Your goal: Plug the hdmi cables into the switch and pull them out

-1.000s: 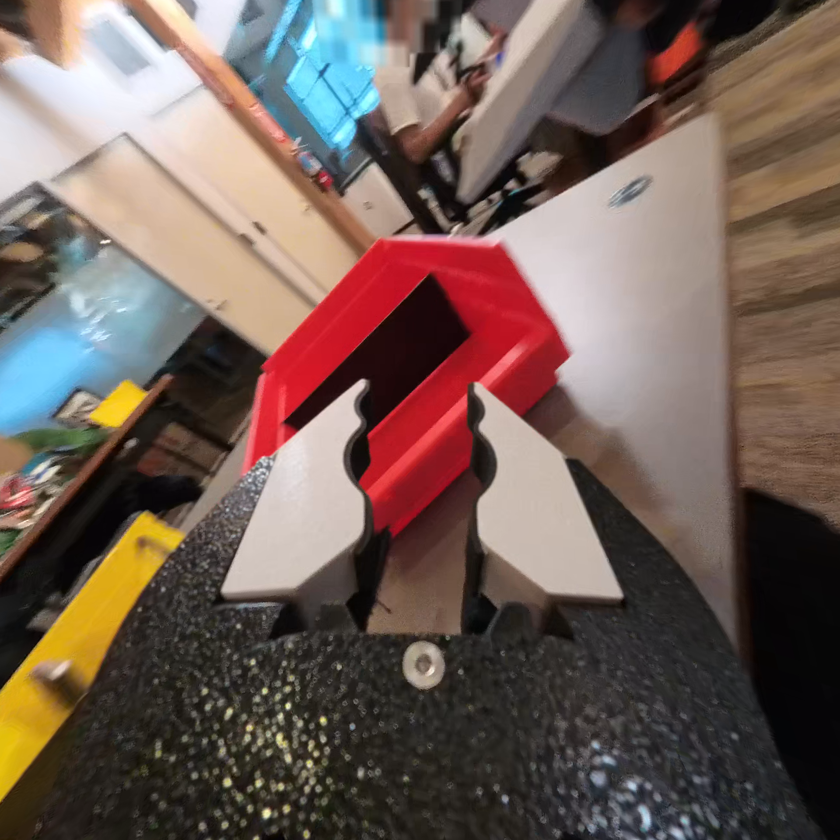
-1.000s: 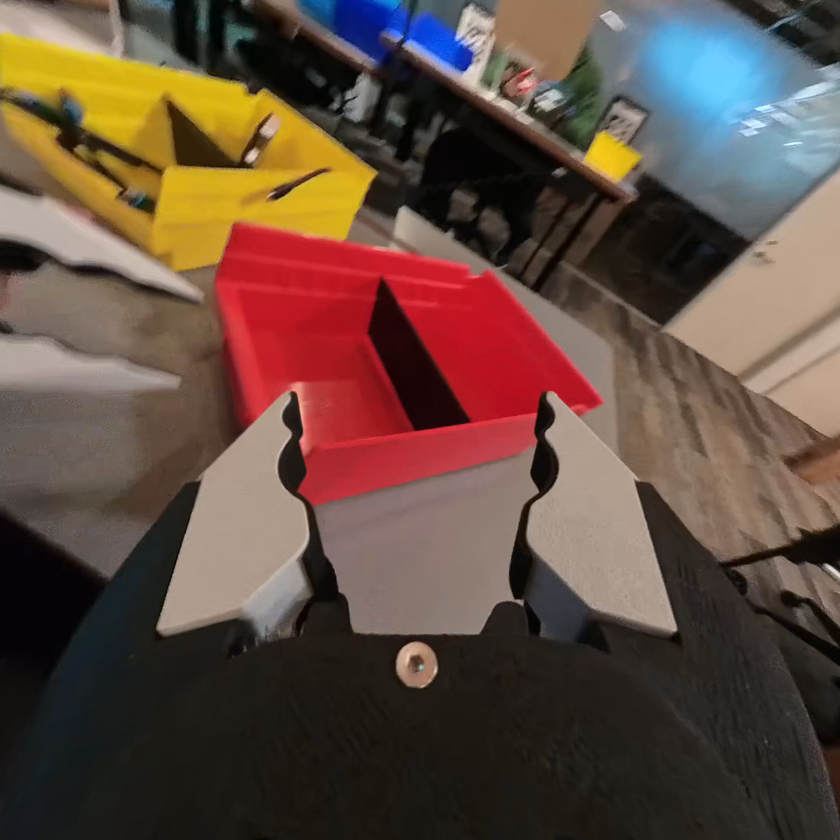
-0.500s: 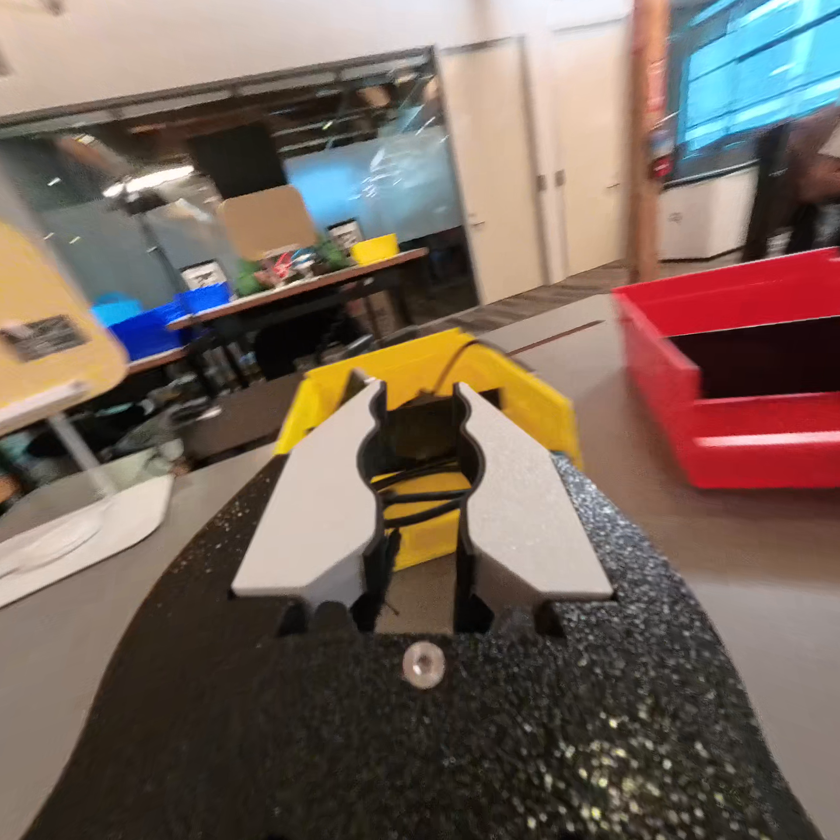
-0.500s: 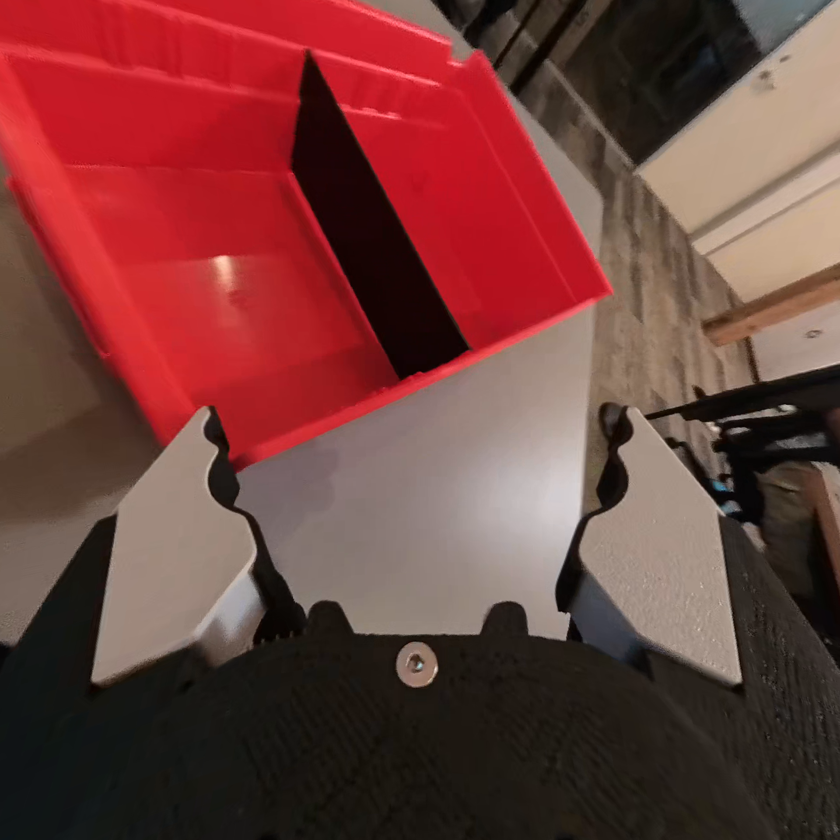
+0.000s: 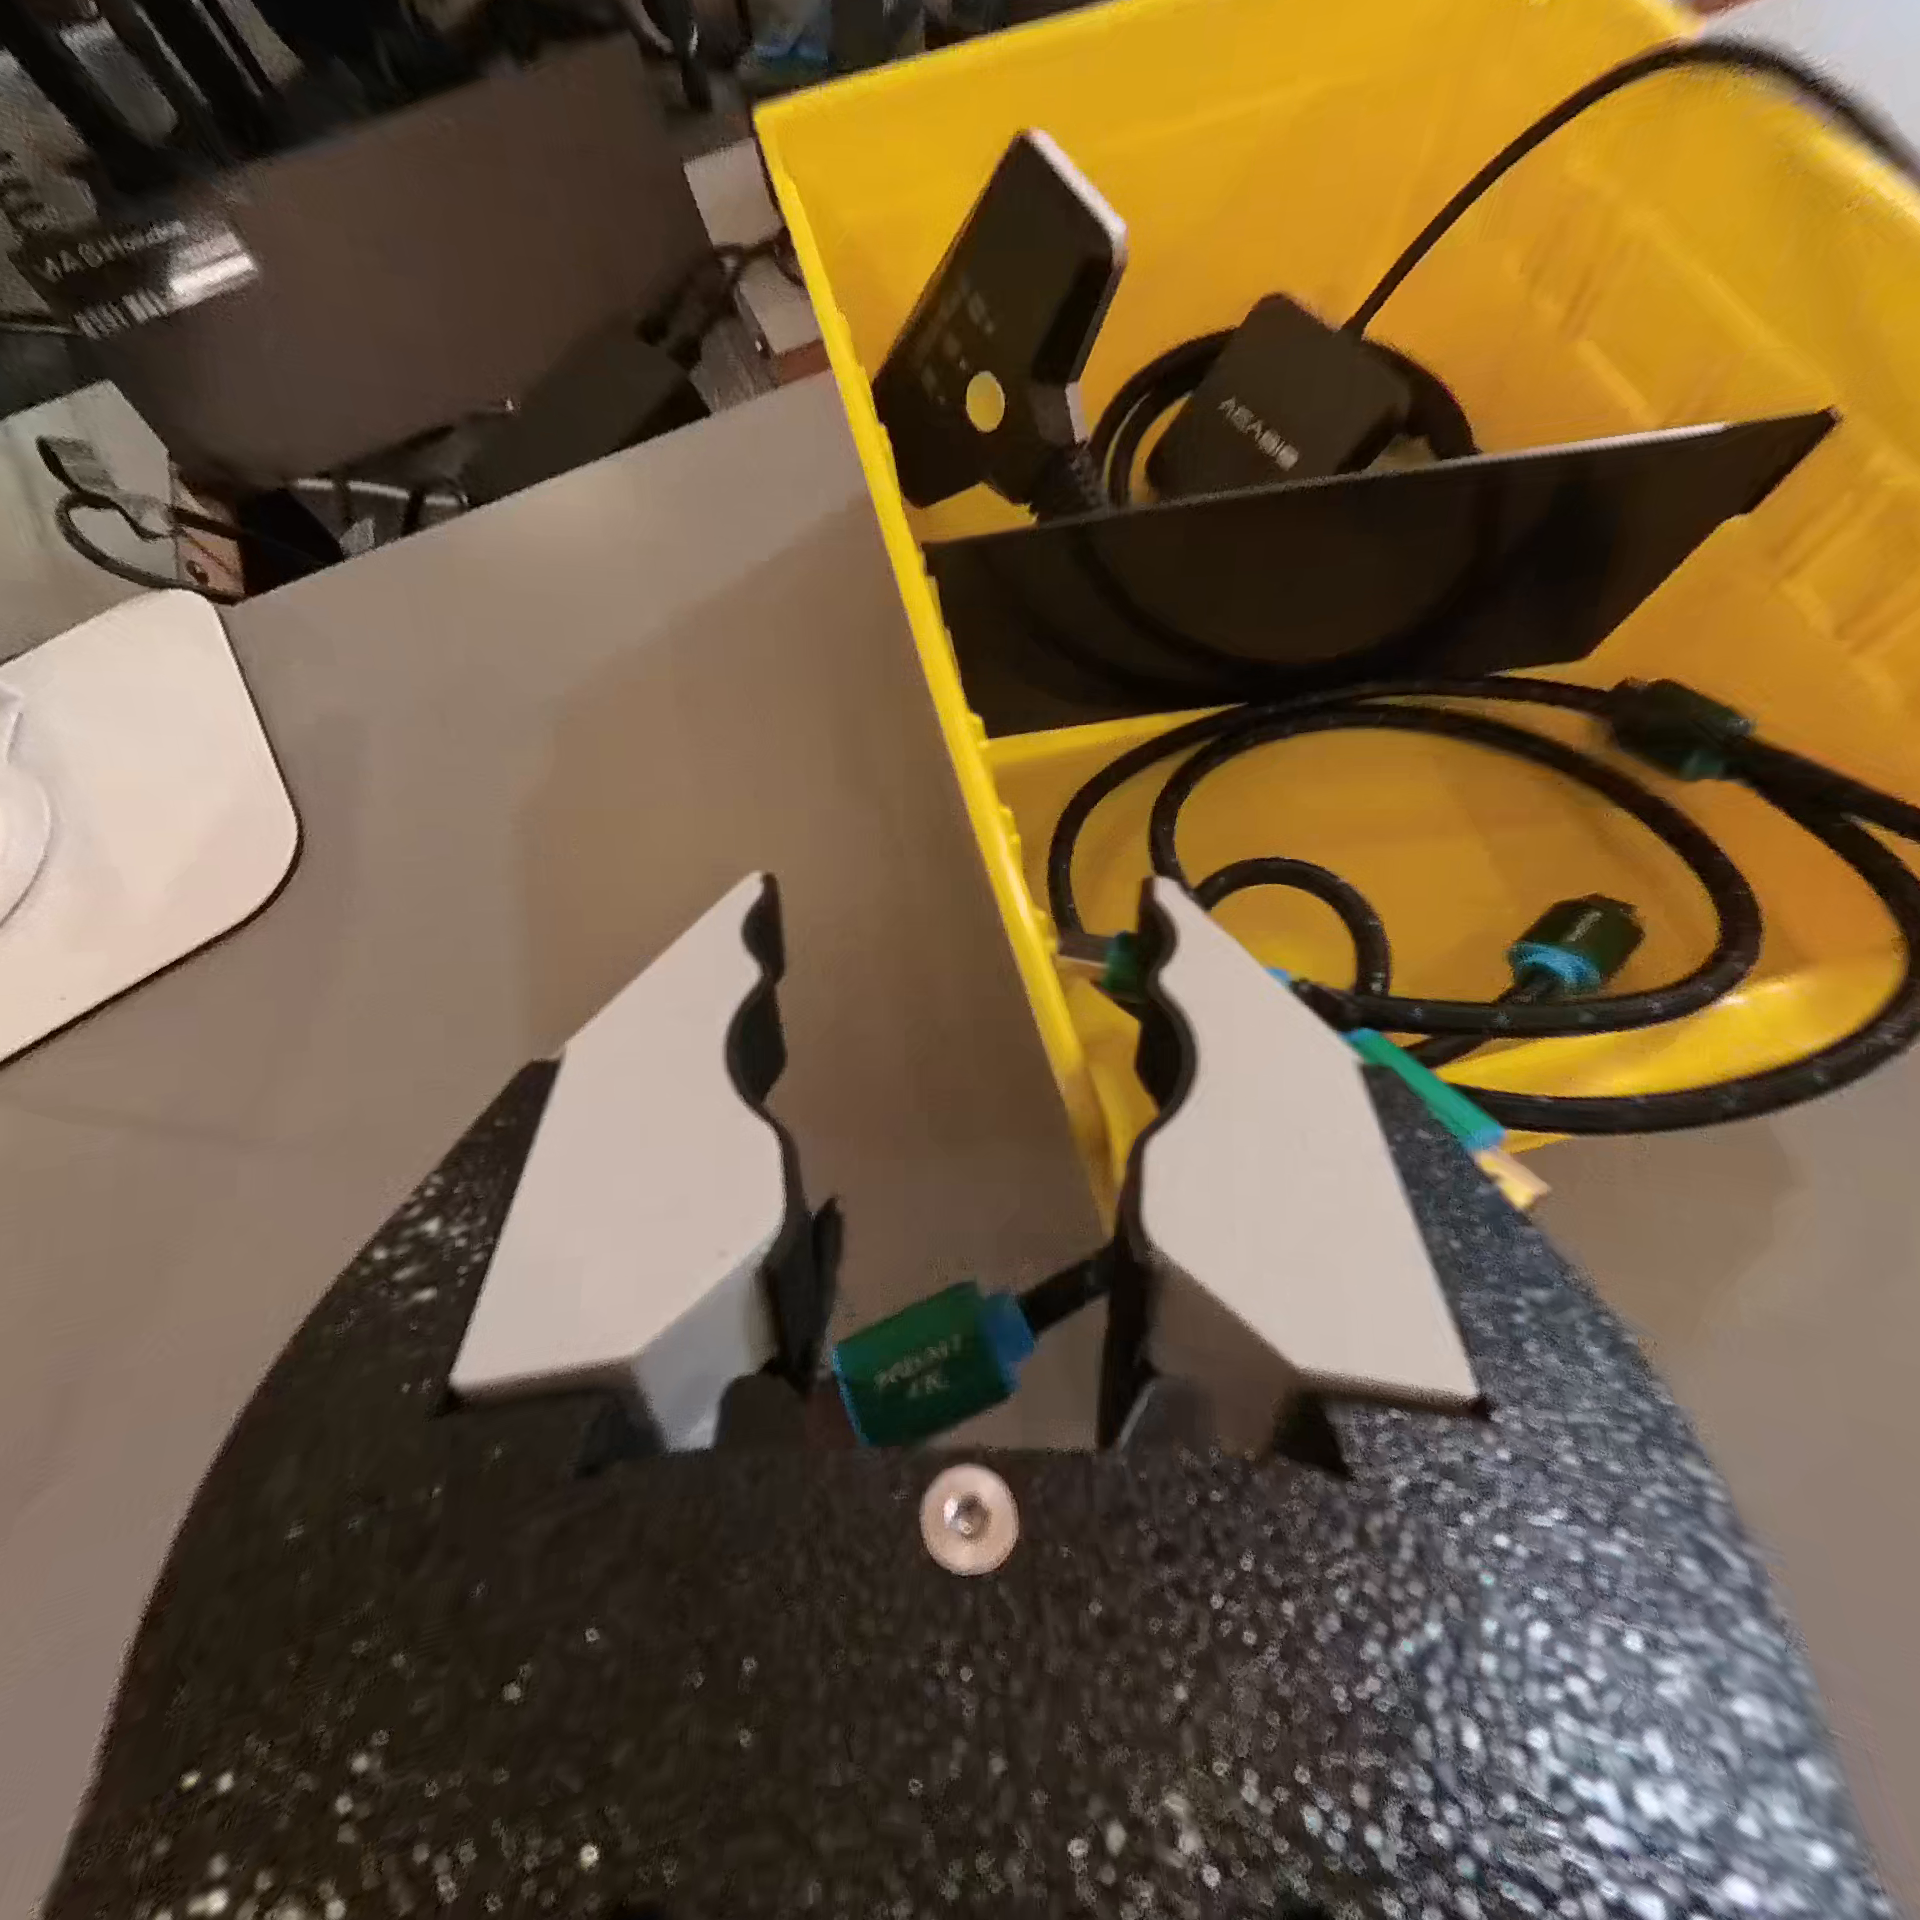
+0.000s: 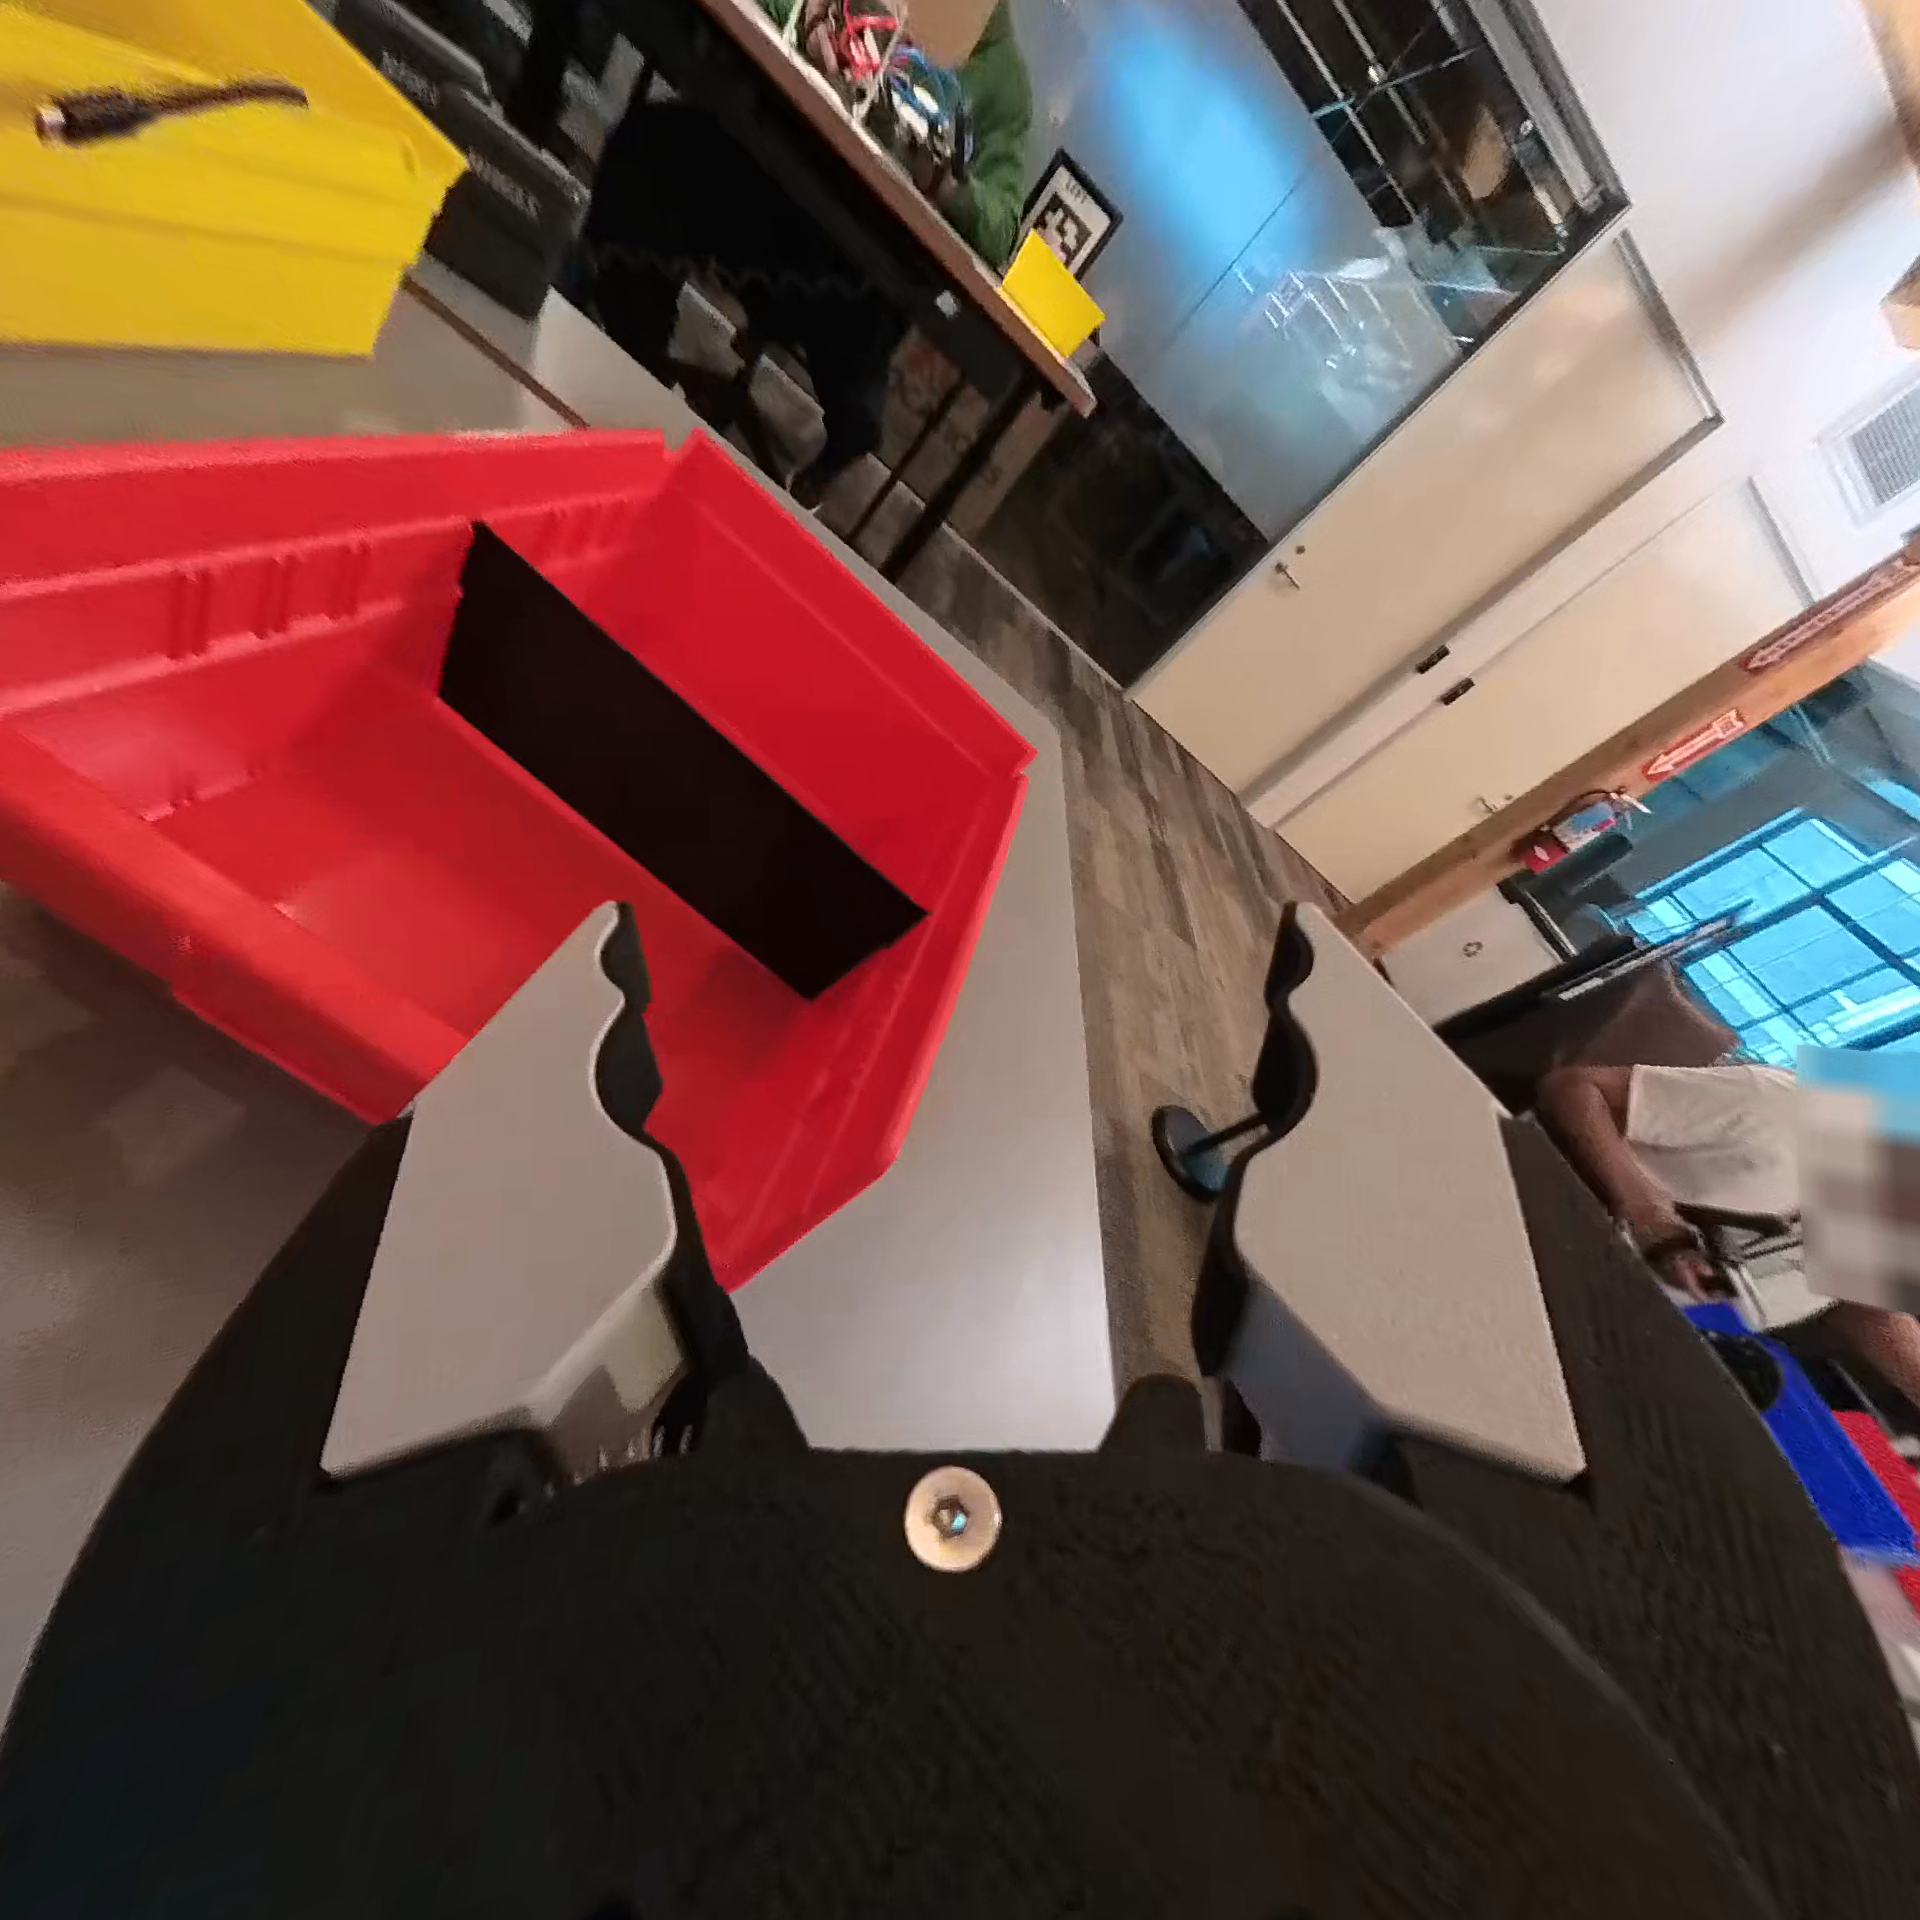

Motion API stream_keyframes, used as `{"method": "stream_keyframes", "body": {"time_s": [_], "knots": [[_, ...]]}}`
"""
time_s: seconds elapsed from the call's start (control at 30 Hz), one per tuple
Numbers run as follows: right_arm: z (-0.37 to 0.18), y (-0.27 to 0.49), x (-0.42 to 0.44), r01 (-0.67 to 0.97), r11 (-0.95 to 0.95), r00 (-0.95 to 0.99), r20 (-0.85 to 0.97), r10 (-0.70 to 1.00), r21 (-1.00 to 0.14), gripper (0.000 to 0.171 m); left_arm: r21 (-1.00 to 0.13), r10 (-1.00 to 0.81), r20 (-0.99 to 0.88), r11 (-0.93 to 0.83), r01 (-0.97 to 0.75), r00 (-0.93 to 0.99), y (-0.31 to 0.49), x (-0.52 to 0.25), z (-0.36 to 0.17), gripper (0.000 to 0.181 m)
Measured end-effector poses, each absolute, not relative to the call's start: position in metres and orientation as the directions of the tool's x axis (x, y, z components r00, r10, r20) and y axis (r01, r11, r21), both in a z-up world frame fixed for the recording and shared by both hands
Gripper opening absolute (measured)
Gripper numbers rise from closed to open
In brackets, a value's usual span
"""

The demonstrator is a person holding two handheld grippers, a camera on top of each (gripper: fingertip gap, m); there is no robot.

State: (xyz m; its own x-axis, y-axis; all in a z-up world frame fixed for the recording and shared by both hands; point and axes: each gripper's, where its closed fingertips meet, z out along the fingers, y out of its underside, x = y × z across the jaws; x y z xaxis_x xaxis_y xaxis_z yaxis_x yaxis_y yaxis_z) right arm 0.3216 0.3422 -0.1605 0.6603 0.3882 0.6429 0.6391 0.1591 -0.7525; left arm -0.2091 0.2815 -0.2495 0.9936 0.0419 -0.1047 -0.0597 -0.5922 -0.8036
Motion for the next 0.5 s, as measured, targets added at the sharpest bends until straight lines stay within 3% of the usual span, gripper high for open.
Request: {"method": "stream_keyframes", "body": {"time_s": [0.17,0.3,0.5], "knots": [[-0.152,0.337,0.323,0.609,0.168,0.681,0.620,0.390,-0.775,0.113,-0.758,-0.037,-0.116,-0.642,-0.113,0.993,0.288,-0.207,-0.262,0.043],[-0.148,0.334,0.325,0.614,0.177,0.676,0.629,0.384,-0.769,0.107,-0.805,0.020,-0.179,-0.578,-0.135,0.984,0.284,-0.221,-0.253,0.007],[-0.143,0.329,0.325,0.607,0.195,0.677,0.630,0.381,-0.770,0.104,-0.850,0.094,-0.148,-0.522,-0.077,0.985,0.253,-0.239,-0.252,0.005]]}}
